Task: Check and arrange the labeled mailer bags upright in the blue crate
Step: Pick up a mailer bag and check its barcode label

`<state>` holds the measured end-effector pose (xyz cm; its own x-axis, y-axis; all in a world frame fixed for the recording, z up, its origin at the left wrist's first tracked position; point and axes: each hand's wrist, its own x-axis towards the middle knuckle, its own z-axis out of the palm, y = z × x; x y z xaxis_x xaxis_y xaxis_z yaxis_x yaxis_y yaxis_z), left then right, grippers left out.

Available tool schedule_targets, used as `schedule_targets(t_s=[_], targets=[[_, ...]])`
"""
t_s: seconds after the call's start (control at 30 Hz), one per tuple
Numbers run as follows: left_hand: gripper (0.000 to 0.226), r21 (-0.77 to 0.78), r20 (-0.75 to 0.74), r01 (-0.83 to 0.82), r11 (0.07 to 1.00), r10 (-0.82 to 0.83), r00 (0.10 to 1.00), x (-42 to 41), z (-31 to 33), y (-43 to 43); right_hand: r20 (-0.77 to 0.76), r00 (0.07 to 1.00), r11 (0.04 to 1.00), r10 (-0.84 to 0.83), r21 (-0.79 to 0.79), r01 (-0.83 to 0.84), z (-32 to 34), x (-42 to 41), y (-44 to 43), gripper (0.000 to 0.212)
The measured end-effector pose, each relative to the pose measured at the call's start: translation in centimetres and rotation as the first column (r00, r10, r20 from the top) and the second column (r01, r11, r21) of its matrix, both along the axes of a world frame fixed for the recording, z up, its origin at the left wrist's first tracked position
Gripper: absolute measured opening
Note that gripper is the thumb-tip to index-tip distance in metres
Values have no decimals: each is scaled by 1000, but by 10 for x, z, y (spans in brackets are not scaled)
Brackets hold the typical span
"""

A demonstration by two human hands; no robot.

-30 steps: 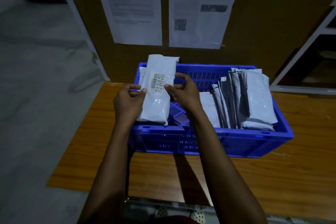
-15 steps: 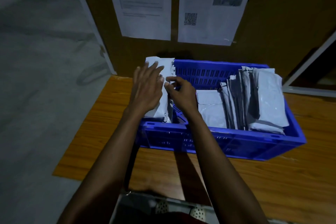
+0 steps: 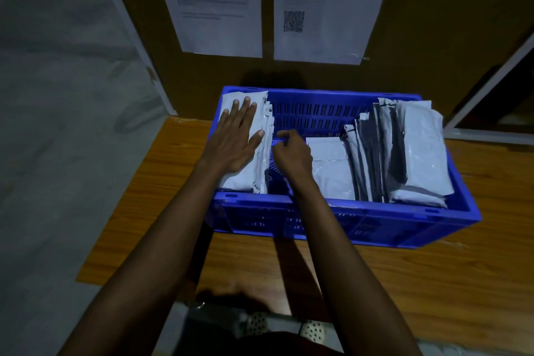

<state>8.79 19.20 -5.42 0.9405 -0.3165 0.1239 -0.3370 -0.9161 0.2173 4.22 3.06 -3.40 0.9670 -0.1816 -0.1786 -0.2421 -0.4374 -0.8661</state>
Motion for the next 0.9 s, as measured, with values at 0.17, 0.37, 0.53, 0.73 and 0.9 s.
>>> schedule_targets(t_s=[0.17,0.37,0.53,0.73,0.9], targets=[[70,55,-4,-2,998,2,1000,3,-10,-4,-27,1000,1000,0,-26,0,1,-1,1,41],[72,76,3,-5,997,5,1000,5,-12,-5,-44,998,999,-39,-2,39,2,-3,0,39],[70,29,41,-5,1000,4,999,2,-9,-5,-87,995,994,-50,92,58,9,-5,0,32],[69,33,38,-18,999,16,999,1,-5,-6,-408,900,685,150,699,203,32,22,4,103],[68,43,24,-11,999,10,1000,5,-4,-5,-392,872,570,292,804,171,33,28,7,121]])
